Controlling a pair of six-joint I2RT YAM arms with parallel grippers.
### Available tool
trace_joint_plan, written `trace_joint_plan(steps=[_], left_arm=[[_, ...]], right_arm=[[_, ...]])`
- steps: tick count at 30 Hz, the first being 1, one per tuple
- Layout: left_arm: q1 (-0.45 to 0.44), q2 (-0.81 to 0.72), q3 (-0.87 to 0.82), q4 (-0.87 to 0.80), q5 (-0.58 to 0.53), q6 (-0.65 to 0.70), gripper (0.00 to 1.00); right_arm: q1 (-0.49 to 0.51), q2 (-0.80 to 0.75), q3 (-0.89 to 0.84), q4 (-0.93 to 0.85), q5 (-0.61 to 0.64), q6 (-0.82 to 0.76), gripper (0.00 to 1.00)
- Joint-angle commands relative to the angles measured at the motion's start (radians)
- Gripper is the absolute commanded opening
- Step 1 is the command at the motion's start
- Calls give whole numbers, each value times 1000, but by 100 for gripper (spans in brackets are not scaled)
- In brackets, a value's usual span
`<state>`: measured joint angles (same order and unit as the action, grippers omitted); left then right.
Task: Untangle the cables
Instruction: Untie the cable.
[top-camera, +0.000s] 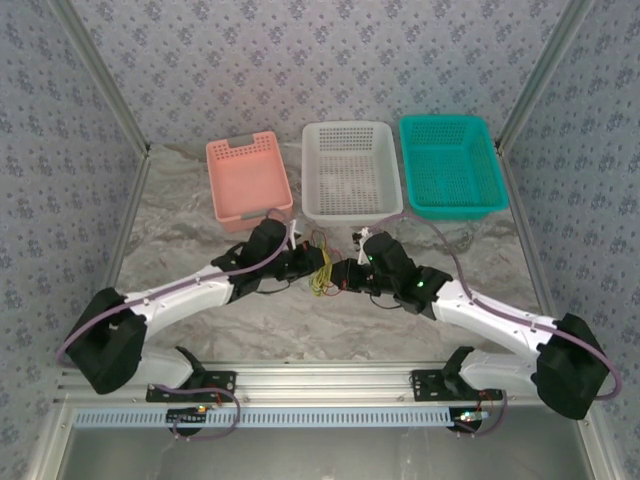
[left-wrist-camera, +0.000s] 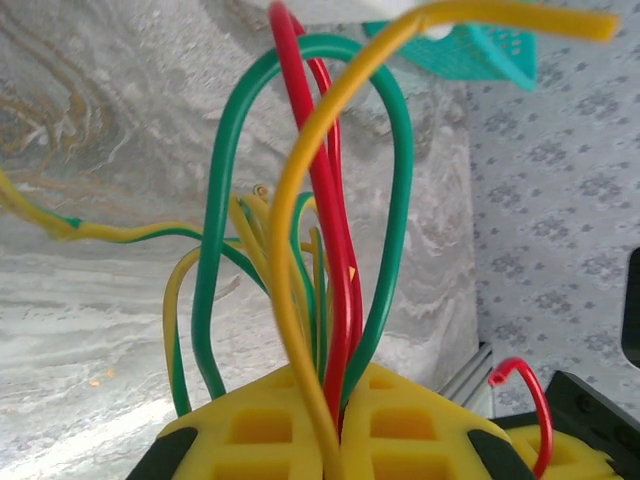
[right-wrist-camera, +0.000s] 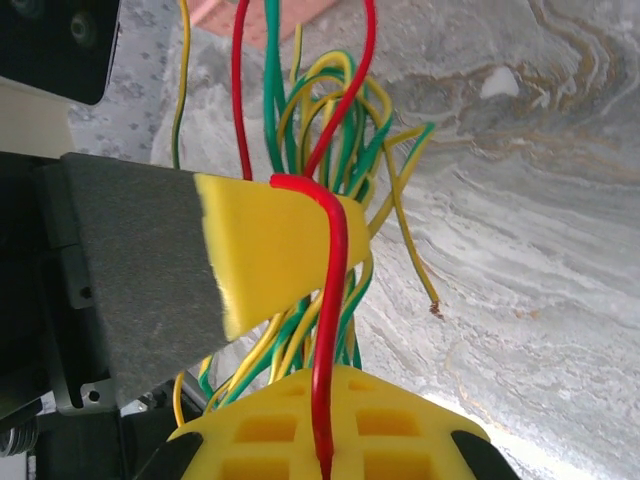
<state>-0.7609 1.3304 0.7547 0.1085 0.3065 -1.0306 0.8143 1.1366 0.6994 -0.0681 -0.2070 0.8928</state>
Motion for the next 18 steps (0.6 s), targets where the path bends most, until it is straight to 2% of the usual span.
trace_joint_plan(steps=[1, 6, 11, 15, 18], left_arm=[[56, -84, -25, -73, -90, 32, 0], [90, -162, -76, -83, -80, 19, 0], [91, -173, -108, -45, -53, -2, 0], [102, -227, -150, -20, -98, -34, 0], [116, -285, -205, 68, -119, -77, 0]], right_arm=[[-37, -59, -16, -86, 21, -48, 0], [-49, -59, -32, -76, 9, -50, 0], [-40, -29, -25, -42, -1, -43, 0], [-41, -21, -24, -68, 26, -19, 0], [-53, -34, -78, 15, -8, 48, 0]])
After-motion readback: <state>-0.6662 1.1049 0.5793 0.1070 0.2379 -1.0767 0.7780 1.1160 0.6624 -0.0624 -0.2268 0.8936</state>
